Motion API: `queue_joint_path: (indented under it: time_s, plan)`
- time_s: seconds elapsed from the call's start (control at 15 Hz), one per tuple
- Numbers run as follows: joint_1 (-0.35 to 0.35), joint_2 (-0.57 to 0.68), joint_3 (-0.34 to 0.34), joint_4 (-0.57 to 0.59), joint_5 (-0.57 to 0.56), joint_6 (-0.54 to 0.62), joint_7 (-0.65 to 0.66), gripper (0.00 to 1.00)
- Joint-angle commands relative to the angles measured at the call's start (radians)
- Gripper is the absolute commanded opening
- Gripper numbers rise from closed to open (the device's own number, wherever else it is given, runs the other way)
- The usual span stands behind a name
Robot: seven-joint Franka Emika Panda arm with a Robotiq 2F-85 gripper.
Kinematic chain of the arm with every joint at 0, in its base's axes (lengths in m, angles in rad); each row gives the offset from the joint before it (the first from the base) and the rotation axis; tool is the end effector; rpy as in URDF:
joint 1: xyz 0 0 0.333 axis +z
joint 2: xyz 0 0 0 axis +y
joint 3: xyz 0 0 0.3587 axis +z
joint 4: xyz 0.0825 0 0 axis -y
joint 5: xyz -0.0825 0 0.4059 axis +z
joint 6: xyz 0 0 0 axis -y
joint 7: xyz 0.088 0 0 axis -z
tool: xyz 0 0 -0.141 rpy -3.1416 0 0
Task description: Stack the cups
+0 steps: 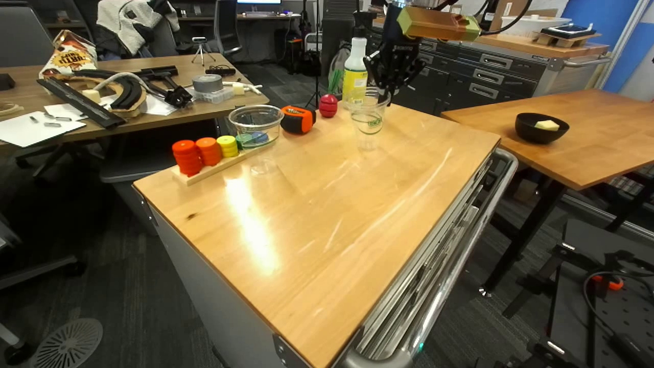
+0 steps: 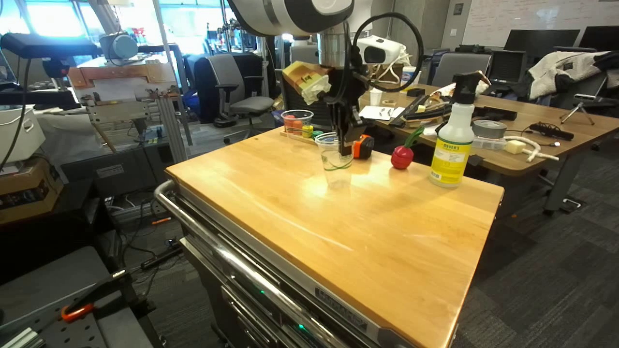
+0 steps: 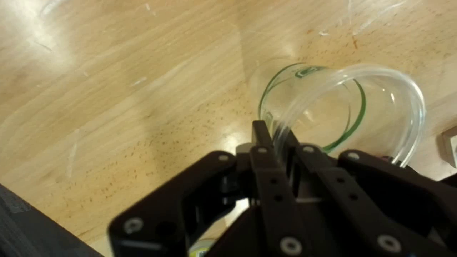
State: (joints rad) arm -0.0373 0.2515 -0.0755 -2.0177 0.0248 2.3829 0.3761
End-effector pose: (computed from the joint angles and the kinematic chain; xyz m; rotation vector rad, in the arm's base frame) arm 0.6327 -0.0693 0.3324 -3.0240 0.7762 -0.1775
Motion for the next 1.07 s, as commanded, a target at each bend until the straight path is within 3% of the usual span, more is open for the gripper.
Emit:
queue_joint_path:
  time_s: [0.0,0.4,0.73,1.0]
  plan:
    - [0.002,-0.021,0.007,0.009,0.045,0.000,-0.020,0.01]
    - [-0.003,-0.093,0.036,0.006,0.170,-0.069,-0.059,0.02]
    - [0.020,-0.214,0.064,0.068,0.201,-0.151,-0.070,0.02]
    - [0.055,-0.218,0.101,0.140,0.209,-0.105,-0.086,0.02]
